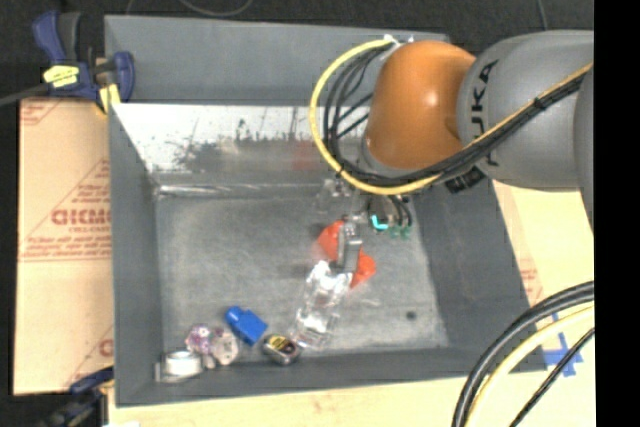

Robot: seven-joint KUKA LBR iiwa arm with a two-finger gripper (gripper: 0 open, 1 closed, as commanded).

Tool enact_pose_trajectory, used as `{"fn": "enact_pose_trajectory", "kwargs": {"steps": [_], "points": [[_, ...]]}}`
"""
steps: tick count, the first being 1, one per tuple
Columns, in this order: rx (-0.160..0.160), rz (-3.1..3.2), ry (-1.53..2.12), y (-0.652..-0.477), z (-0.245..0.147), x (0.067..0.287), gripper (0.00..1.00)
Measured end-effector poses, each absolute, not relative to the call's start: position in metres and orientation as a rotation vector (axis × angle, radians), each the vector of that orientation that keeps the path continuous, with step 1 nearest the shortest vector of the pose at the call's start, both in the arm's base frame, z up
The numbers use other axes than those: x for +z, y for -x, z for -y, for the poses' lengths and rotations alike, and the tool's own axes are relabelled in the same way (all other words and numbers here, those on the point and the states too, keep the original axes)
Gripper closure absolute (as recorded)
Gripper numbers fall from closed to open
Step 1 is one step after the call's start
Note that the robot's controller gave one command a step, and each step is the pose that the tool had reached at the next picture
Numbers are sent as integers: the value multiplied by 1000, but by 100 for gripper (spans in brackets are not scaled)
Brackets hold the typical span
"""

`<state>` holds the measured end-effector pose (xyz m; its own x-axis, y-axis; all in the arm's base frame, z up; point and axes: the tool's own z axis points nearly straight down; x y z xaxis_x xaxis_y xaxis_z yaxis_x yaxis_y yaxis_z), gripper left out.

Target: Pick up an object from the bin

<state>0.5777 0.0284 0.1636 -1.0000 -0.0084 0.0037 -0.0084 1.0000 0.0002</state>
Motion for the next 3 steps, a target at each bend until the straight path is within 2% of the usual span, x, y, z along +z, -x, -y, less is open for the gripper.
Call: {"fn": "enact_pose_trajectory", "kwargs": {"steps": [1, 2, 3], "points": [[-1, 3144, 339, -595, 25, 86, 0], [4, 3132, 324, -590, 51, 103, 0], [-2, 3112, 445, -582, 41, 100, 0]]}}
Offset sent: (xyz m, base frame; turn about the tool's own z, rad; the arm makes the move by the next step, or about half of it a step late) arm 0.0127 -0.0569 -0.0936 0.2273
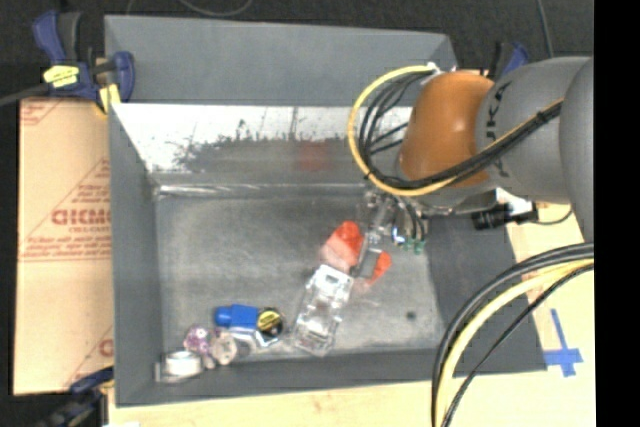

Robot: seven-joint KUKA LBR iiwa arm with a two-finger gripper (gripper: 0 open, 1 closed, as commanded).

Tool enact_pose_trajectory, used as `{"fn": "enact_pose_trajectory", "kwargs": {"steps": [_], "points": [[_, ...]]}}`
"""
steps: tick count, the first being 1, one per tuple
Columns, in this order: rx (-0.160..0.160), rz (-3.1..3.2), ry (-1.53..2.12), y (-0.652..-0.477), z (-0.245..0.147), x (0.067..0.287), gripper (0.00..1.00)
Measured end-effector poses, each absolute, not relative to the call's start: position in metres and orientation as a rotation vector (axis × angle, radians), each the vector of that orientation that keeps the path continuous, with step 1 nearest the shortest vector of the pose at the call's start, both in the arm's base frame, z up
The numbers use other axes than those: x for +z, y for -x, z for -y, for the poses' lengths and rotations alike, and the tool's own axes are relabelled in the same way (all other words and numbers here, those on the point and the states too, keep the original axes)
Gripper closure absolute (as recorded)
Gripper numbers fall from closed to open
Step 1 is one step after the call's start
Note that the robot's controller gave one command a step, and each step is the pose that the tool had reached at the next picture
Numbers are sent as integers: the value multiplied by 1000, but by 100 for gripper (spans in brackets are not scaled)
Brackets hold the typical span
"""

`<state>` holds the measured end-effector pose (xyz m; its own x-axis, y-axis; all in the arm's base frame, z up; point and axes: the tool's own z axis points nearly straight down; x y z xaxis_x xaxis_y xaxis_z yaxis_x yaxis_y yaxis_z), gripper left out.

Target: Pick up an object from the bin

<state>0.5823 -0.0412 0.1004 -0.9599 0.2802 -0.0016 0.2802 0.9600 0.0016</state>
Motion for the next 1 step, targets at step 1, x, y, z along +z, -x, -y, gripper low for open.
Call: {"fn": "enact_pose_trajectory", "kwargs": {"steps": [1], "points": [[-1, -3055, -708, -573, 47, 74, 0]]}}
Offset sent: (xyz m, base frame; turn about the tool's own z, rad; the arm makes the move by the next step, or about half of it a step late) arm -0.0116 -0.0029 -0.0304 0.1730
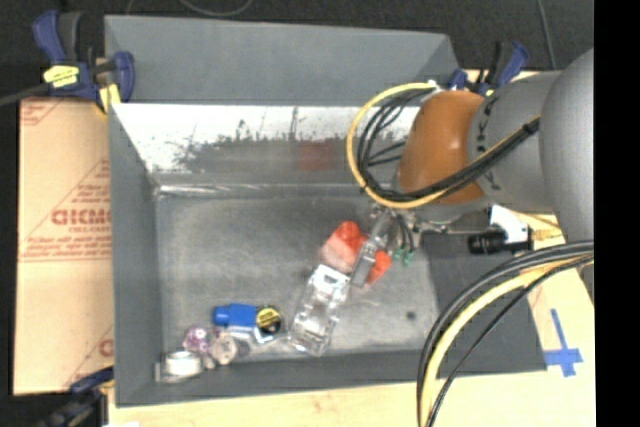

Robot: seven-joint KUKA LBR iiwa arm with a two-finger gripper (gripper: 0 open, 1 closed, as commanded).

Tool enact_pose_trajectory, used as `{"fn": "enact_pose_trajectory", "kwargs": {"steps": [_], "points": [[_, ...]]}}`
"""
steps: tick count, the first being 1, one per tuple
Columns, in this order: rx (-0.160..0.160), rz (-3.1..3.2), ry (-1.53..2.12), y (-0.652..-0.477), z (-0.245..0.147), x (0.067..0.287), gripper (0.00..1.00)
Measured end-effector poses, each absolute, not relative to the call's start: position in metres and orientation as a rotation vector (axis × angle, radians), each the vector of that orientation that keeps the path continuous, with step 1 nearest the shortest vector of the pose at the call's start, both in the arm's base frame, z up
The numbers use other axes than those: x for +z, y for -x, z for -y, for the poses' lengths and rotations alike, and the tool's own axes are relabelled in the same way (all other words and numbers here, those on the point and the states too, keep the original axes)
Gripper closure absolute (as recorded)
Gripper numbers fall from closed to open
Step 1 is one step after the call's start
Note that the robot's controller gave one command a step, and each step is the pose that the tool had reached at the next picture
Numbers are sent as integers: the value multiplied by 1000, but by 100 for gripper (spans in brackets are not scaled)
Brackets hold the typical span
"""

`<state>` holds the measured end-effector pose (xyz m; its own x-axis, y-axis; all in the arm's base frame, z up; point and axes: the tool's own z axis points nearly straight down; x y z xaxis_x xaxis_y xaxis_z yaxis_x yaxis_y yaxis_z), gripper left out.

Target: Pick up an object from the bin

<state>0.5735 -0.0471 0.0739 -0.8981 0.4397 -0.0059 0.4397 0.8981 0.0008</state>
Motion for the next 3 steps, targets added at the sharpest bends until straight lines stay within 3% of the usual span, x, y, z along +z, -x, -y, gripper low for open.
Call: {"fn": "enact_pose_trajectory", "kwargs": {"steps": [1, 2, 3], "points": [[-2, -3035, -785, -569, 44, 74, 0], [0, -3033, -781, -569, 42, 73, 100], [3, -3036, -775, -571, 44, 126, 100]]}}
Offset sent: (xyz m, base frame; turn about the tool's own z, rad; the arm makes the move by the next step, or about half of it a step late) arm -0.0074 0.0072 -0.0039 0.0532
